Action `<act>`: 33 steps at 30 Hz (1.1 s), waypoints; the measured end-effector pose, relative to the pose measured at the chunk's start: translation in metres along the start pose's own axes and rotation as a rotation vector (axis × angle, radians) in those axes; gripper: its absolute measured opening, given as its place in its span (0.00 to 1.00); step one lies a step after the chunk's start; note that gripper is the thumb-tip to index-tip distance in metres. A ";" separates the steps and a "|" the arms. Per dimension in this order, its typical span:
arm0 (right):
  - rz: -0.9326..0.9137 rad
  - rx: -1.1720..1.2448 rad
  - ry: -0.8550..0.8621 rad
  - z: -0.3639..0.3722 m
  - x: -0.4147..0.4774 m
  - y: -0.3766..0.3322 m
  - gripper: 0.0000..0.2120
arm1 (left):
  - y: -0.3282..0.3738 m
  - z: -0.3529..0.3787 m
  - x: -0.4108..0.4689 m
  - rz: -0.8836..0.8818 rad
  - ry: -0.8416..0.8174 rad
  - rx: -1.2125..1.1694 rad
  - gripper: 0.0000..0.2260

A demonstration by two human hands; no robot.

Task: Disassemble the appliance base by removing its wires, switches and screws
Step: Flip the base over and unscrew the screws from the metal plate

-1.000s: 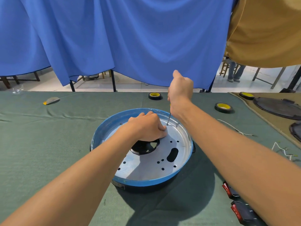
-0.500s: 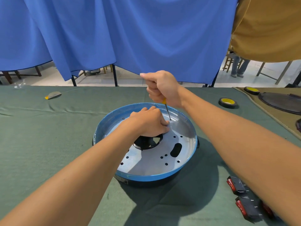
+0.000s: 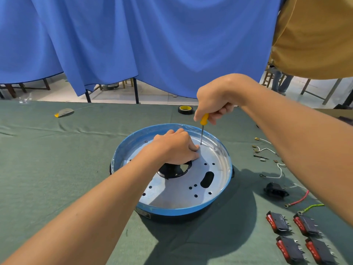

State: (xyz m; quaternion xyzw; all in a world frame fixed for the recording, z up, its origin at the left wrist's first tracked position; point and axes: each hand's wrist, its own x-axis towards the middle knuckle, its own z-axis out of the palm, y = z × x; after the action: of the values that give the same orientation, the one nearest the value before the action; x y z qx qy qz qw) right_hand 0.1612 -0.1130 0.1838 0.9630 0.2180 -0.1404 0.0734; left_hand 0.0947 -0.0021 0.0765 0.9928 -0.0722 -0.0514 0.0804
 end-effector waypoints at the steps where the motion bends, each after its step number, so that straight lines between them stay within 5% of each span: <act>1: -0.011 0.006 -0.003 0.001 0.002 -0.002 0.21 | 0.000 0.000 0.000 -0.002 0.000 -0.002 0.17; 13: -0.132 -0.167 -0.013 -0.006 0.003 0.004 0.17 | 0.003 0.000 -0.004 -0.014 -0.027 -0.002 0.18; 19: -0.175 -0.200 0.080 -0.006 0.003 0.008 0.01 | 0.003 -0.001 0.000 -0.017 -0.024 -0.020 0.18; 22: -0.157 -0.134 0.065 -0.004 0.007 0.007 0.09 | 0.002 0.000 0.001 -0.017 -0.021 -0.021 0.17; 25: -0.047 -0.075 0.011 -0.001 0.007 0.005 0.27 | 0.001 0.001 0.001 0.000 -0.013 -0.023 0.16; 33: -0.069 -0.186 0.101 0.001 0.003 0.003 0.15 | 0.000 0.000 0.003 0.006 -0.009 -0.017 0.18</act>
State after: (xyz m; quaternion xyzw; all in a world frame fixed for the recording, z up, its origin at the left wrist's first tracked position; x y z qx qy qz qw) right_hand 0.1652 -0.1147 0.1819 0.9497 0.2667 -0.0733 0.1466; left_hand 0.0973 -0.0028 0.0764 0.9916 -0.0752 -0.0565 0.0886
